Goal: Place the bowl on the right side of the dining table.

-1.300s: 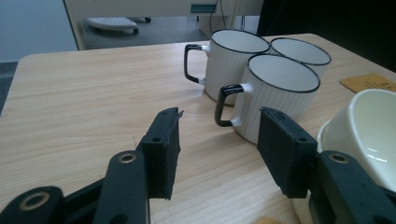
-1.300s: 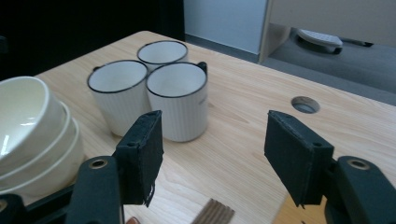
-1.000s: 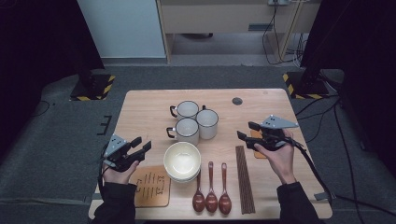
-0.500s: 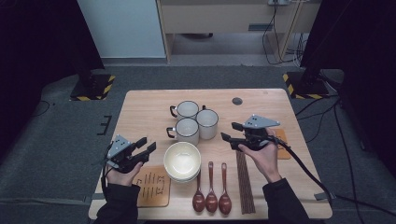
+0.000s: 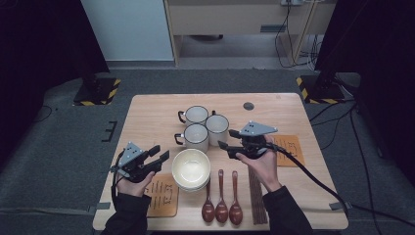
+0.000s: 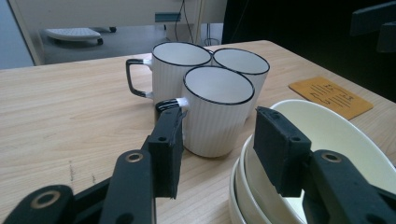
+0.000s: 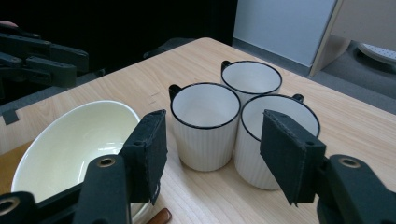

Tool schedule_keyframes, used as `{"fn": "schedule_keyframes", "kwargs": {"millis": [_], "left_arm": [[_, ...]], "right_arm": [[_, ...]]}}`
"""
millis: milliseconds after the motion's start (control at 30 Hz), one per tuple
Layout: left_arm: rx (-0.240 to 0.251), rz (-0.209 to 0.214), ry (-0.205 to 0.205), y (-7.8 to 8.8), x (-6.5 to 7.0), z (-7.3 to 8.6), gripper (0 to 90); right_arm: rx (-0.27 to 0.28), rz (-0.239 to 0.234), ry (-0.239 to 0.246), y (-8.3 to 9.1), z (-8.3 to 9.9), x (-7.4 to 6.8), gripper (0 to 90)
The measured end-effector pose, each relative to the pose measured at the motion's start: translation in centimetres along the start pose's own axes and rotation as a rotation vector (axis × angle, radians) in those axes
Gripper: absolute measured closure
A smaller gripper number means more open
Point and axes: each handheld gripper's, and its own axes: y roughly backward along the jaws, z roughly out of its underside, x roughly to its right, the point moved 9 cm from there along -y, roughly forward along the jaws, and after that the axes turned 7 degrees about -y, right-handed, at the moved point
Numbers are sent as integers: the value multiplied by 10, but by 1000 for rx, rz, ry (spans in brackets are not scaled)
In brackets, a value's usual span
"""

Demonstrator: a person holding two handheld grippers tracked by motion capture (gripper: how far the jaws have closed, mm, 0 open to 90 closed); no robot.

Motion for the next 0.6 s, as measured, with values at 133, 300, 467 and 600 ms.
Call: {"fn": "schedule_keyframes", "kwargs": {"millis": [133, 300, 467, 600], "left_arm": [[-2, 5, -2, -1, 2, 1, 520], [-8, 15, -3, -4, 6, 2, 530], [-12, 26, -11, -7, 10, 2, 541], [-24, 28, -15, -9, 12, 4, 545]], "right_arm": [[-5, -19, 0, -8, 0, -8, 417], [-10, -33, 3, -15, 0, -16, 421], [-16, -50, 1, -22, 1, -25, 440], [-29, -54, 1, -27, 6, -27, 451]]}}
